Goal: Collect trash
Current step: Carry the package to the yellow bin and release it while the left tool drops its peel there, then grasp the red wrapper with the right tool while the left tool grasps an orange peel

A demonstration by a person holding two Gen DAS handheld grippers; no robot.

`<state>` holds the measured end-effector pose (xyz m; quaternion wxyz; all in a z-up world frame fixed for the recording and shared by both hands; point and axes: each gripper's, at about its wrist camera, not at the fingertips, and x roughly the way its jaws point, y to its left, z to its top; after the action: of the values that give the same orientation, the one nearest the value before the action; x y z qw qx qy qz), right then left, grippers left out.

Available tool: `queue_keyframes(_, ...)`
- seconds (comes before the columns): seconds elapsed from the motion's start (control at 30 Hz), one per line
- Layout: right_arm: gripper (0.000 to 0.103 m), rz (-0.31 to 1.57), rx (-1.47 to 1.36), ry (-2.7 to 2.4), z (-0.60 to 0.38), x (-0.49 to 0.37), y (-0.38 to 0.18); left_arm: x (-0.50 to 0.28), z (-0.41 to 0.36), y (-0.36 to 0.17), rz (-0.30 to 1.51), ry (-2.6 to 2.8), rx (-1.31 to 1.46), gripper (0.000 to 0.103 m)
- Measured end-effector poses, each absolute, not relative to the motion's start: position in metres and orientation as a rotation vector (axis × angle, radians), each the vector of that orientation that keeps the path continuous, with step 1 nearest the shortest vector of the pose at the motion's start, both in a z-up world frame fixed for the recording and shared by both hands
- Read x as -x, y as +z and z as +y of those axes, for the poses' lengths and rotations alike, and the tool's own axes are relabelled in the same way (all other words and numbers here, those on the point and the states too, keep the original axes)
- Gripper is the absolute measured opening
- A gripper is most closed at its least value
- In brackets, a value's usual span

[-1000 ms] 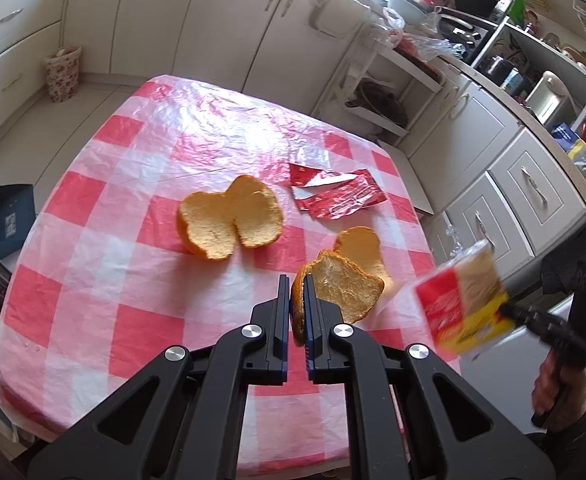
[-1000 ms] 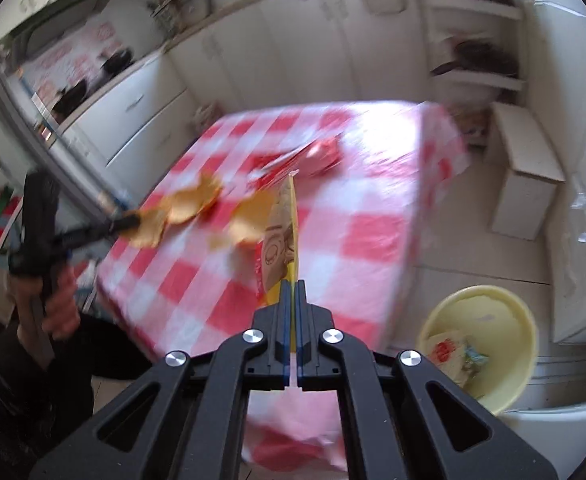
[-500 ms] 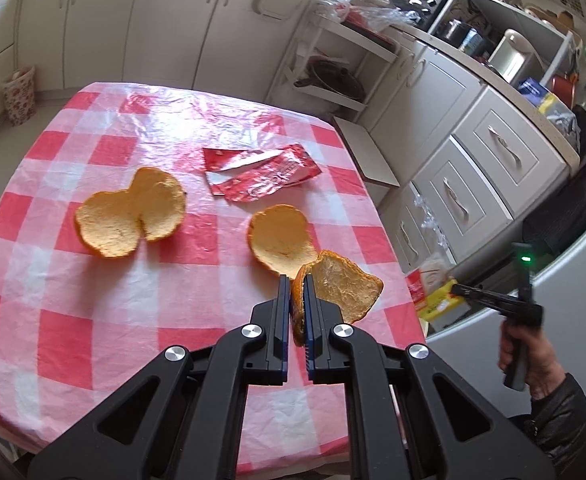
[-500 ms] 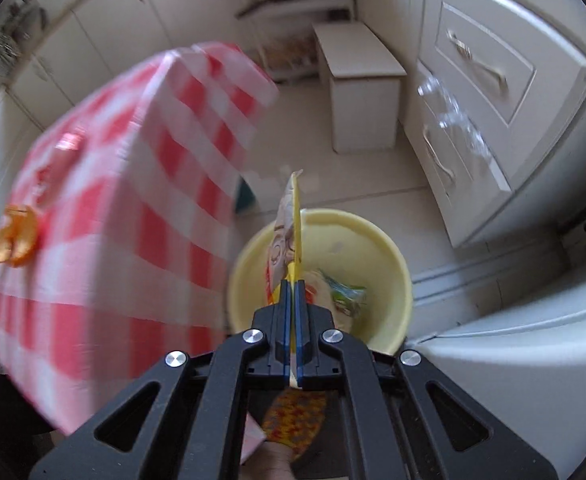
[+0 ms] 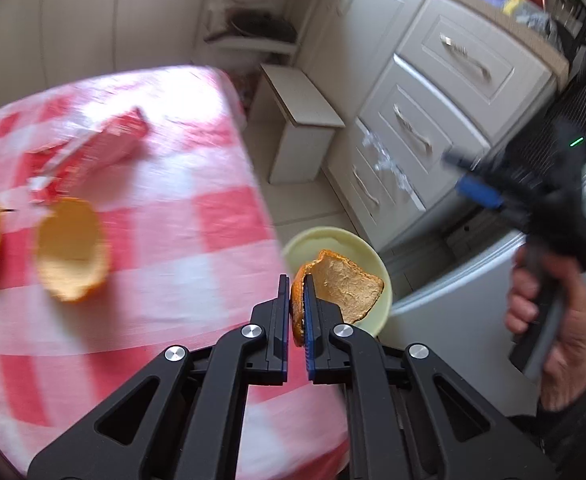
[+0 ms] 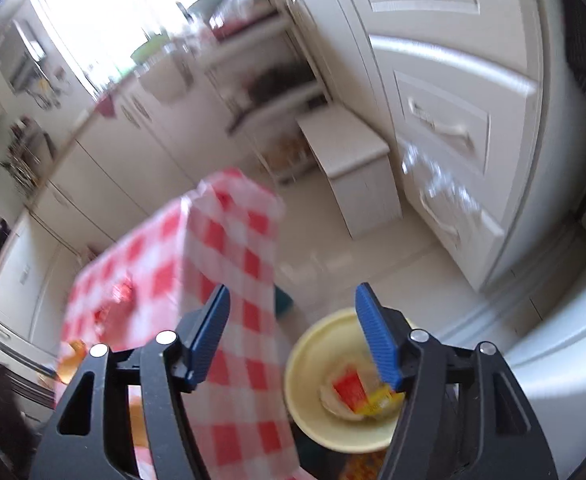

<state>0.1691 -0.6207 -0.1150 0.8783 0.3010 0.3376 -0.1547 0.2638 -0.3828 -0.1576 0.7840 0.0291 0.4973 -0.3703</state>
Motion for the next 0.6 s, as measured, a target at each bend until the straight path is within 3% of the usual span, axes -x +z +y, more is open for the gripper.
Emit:
queue_keyframes(0.2, 0.068, 0.591, -0.634, -0.332, -0.633, -0.162, -0.089, -0.268, -0.491, -0.220, 1.244, -0.714, -0.172, 0.007)
queue_keyframes(0.33, 0.068, 0.599, -0.681, -0.332, -0.643, -0.163, -0.091, -0.273, -0.520, -0.244, 1.329, -0.695, -0.173, 0.020)
queue_keyframes(0.53, 0.068, 0.568, -0.671, -0.296, -0.635, -0.167, -0.081, -0.263, -0.504, -0.203, 1.223, -0.754, -0.128, 0.041)
queue_keyframes(0.6, 0.069, 0.561, -0.676, -0.282, -0.630, -0.171, -0.078, -0.263, -0.486, -0.181, 1.171, -0.752, -0.128, 0.043)
